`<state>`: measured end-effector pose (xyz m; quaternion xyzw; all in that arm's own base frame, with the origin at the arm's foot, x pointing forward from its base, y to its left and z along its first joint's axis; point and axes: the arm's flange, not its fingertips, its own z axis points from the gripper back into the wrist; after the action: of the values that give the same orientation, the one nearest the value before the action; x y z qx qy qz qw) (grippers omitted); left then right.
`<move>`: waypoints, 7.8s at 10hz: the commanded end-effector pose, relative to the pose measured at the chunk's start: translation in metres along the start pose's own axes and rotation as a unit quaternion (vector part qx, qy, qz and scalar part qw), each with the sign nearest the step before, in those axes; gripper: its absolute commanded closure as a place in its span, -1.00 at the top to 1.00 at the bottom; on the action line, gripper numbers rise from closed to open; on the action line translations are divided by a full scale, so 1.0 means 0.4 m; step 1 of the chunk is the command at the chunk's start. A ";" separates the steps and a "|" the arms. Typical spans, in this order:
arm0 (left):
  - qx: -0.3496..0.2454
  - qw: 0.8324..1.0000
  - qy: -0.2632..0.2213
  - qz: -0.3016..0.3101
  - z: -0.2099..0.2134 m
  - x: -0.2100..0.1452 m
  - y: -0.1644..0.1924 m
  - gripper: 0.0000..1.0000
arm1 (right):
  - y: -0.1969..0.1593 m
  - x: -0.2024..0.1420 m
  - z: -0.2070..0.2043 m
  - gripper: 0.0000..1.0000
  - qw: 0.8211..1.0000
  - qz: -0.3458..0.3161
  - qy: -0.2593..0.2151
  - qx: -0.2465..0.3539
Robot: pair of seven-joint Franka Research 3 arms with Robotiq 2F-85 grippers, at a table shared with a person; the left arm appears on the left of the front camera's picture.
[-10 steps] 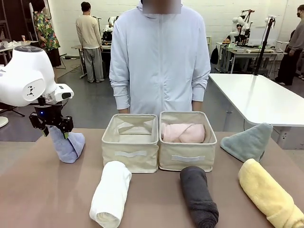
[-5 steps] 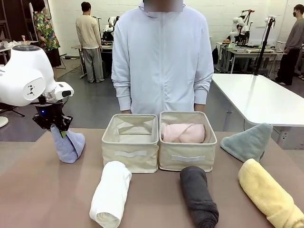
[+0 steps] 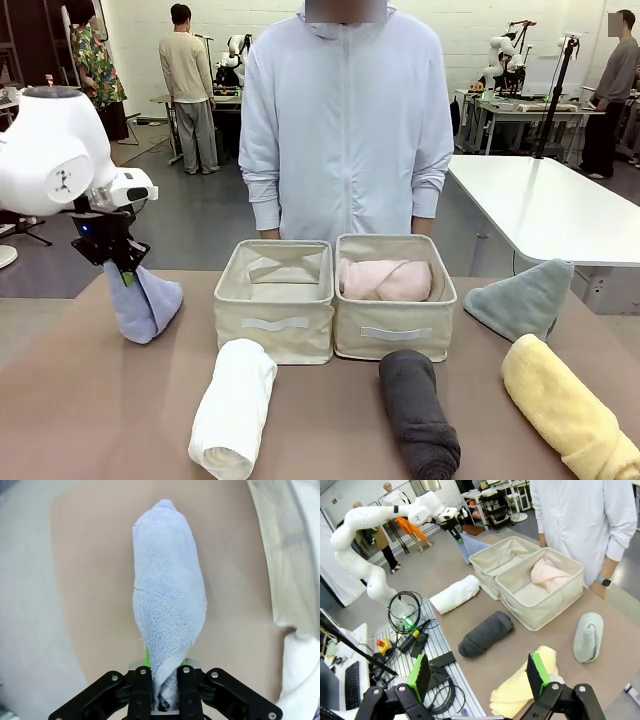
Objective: Sort the towels based on their folding style.
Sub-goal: Pick up one triangle-folded towel and place it in the left Fabric basket.
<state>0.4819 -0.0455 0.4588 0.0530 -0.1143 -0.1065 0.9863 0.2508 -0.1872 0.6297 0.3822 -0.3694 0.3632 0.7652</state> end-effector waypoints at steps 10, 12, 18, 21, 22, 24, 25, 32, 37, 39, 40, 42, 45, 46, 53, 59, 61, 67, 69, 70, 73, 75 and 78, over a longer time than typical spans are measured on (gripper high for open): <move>0.048 0.984 -0.034 -0.167 0.554 -0.130 0.037 -1.00 | -0.001 0.008 0.005 1.00 1.000 0.008 -0.010 0.005; 0.077 0.968 -0.012 -0.240 0.573 -0.163 0.017 -0.69 | -0.001 0.008 0.005 1.00 1.000 0.008 -0.010 0.005; 0.091 0.949 -0.047 -0.298 0.621 -0.477 0.155 -0.69 | -0.001 0.008 0.005 1.00 1.000 0.008 -0.010 0.005; 0.078 0.953 -0.048 -0.290 0.610 -0.456 0.175 -0.69 | -0.001 0.008 0.005 1.00 1.000 0.008 -0.010 0.005; 0.073 0.954 -0.047 -0.288 0.603 -0.444 0.175 -0.69 | -0.001 0.008 0.005 1.00 1.000 0.008 -0.010 0.005; 0.067 0.953 -0.052 -0.289 0.605 -0.386 0.151 -0.69 | -0.001 0.008 0.005 1.00 1.000 0.008 -0.010 0.005; 0.070 0.950 -0.078 -0.294 0.622 -0.331 0.115 -0.69 | -0.001 0.008 0.005 1.00 1.000 0.008 -0.010 0.005; -0.003 0.883 -0.072 -0.464 0.527 0.264 -0.336 -0.69 | -0.001 0.008 0.005 1.00 1.000 0.008 -0.010 0.005; -0.085 0.858 -0.050 -0.504 0.369 0.295 -0.423 -0.69 | -0.001 0.008 0.005 1.00 1.000 0.008 -0.010 0.005; -0.091 0.843 -0.040 -0.529 0.329 0.278 -0.444 -0.69 | -0.001 0.008 0.005 1.00 1.000 0.008 -0.010 0.005; -0.090 0.834 -0.038 -0.544 0.305 0.271 -0.455 -0.69 | -0.001 0.008 0.005 1.00 1.000 0.008 -0.010 0.005; -0.089 0.821 -0.052 -0.561 0.278 0.261 -0.470 -0.69 | -0.001 0.008 0.005 1.00 1.000 0.008 -0.010 0.005; -0.070 0.803 -0.031 -0.592 0.221 0.247 -0.488 -0.69 | -0.001 0.008 0.005 1.00 1.000 0.008 -0.010 0.005; -0.064 0.798 -0.018 -0.599 0.194 0.239 -0.497 -0.69 | -0.001 0.008 0.005 1.00 1.000 0.008 -0.010 0.005; -0.088 0.795 0.035 -0.600 0.048 0.188 -0.538 -0.69 | -0.001 0.008 0.005 1.00 1.000 0.008 -0.010 0.005; -0.093 0.786 0.026 -0.611 0.040 0.176 -0.542 1.00 | -0.001 0.008 0.005 1.00 1.000 0.008 -0.010 0.005; -0.093 0.785 0.026 -0.611 0.042 0.176 -0.543 1.00 | -0.001 0.008 0.005 1.00 1.000 0.008 -0.010 0.005; -0.098 0.785 -0.001 -0.612 0.196 0.121 -0.455 1.00 | -0.001 0.008 0.005 1.00 1.000 0.008 -0.010 0.005; -0.109 0.805 -0.072 -0.579 0.365 0.002 -0.269 1.00 | -0.001 0.008 0.005 1.00 1.000 0.008 -0.010 0.005; -0.098 0.815 -0.084 -0.565 0.387 -0.060 -0.198 1.00 | -0.001 0.008 0.005 1.00 1.000 0.008 -0.010 0.005; -0.093 0.849 -0.069 -0.515 0.339 -0.179 -0.075 1.00 | -0.001 0.008 0.005 1.00 1.000 0.008 -0.010 0.005; -0.095 0.867 -0.062 -0.485 0.329 -0.192 -0.057 1.00 | -0.001 0.008 0.005 1.00 1.000 0.008 -0.010 0.005; -0.107 0.849 -0.070 -0.512 0.350 -0.198 -0.043 1.00 | -0.001 0.008 0.005 1.00 1.000 0.008 -0.010 0.005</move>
<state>0.3695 -0.0569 0.5703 -0.0125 -0.1288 -0.6054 0.7854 0.2506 -0.1889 0.6303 0.3809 -0.3669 0.3629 0.7672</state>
